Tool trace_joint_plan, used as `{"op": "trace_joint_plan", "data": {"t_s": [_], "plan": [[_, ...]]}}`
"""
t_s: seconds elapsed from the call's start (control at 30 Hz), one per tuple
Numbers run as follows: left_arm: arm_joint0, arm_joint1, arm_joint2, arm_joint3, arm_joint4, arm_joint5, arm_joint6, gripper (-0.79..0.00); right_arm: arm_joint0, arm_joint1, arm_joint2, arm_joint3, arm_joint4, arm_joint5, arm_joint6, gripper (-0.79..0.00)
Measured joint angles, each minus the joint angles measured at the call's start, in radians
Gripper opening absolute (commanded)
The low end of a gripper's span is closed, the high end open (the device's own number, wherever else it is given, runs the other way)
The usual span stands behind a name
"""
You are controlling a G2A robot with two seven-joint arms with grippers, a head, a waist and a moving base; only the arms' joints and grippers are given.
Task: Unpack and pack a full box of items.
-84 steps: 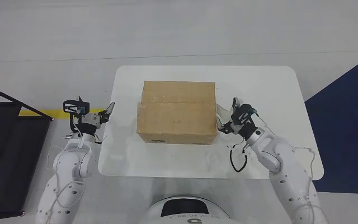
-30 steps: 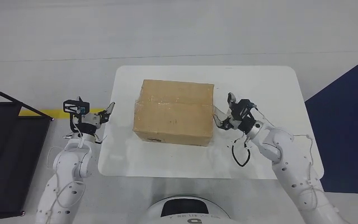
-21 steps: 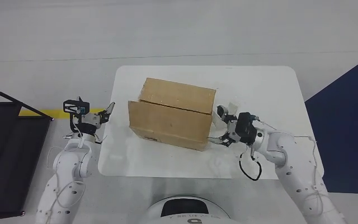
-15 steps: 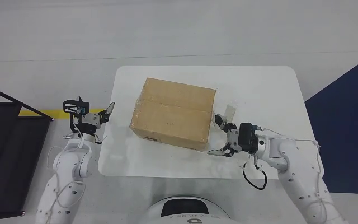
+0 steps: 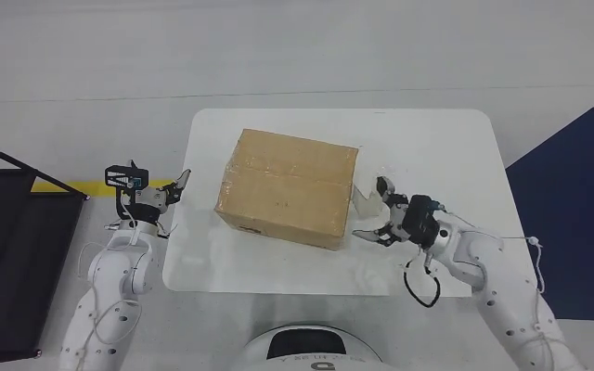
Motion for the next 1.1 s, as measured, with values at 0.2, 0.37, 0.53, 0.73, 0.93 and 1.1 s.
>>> {"op": "trace_joint_plan", "data": {"t_s": [0.2,0.37,0.53,0.73,0.93,1.1], "plan": [[0.0,0.0,0.0,0.0,0.0,0.0,0.0,0.0,0.057,-0.022,-0.065,0.022,-0.021,0.232,0.12,0.0],[0.0,0.0,0.0,0.0,0.0,0.0,0.0,0.0,0.136,-0.044,-0.155,0.058,-0.043,0.316,0.193,0.0],[0.0,0.0,0.0,0.0,0.0,0.0,0.0,0.0,0.169,-0.051,-0.172,0.076,-0.04,0.294,0.19,0.0],[0.0,0.0,0.0,0.0,0.0,0.0,0.0,0.0,0.183,-0.056,-0.165,0.079,-0.027,0.298,0.205,0.0],[0.0,0.0,0.0,0.0,0.0,0.0,0.0,0.0,0.184,-0.057,-0.134,0.114,0.019,0.271,0.185,0.0],[0.0,0.0,0.0,0.0,0.0,0.0,0.0,0.0,0.193,-0.06,-0.126,0.121,0.021,0.284,0.206,0.0]]}}
